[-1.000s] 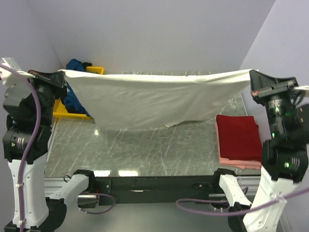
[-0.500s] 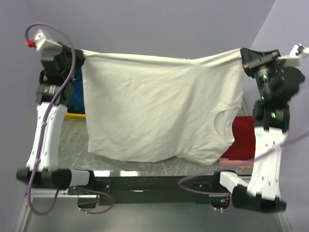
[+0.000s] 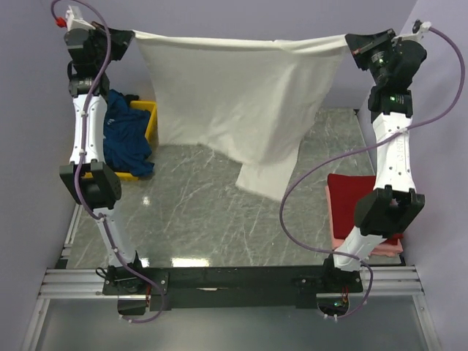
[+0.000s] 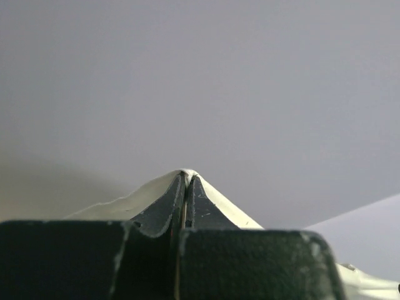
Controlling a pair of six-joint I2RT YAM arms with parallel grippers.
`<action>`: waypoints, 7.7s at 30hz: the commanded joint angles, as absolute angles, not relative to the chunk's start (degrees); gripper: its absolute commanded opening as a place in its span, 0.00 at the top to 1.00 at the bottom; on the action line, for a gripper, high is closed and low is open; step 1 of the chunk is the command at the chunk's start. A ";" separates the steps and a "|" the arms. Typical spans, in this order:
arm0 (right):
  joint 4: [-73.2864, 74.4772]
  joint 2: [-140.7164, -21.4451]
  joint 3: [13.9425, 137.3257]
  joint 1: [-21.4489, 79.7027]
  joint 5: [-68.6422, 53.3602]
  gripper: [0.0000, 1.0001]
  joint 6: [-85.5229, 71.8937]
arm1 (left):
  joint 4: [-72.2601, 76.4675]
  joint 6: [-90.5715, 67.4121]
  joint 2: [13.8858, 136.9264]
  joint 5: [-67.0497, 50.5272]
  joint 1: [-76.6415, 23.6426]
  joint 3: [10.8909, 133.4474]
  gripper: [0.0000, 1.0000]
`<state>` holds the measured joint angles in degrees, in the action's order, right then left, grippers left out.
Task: Fold and stack the t-shirts
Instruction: Flatten the tshirt out, then fold the tshirt
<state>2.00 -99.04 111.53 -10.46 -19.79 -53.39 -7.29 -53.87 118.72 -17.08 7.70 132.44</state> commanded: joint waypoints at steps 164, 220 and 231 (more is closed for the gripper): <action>19.16 -74.54 34.89 29.27 7.12 0.82 -41.13 | -23.73 -64.16 40.52 -1.41 10.72 18.37 0.86; 63.63 -18.90 22.24 65.57 7.92 0.58 -90.70 | -23.73 -63.81 41.31 -1.67 10.72 20.13 0.88; 59.95 -37.68 22.50 65.48 8.61 0.53 -96.15 | -23.47 -63.90 41.04 -1.93 10.64 19.42 0.87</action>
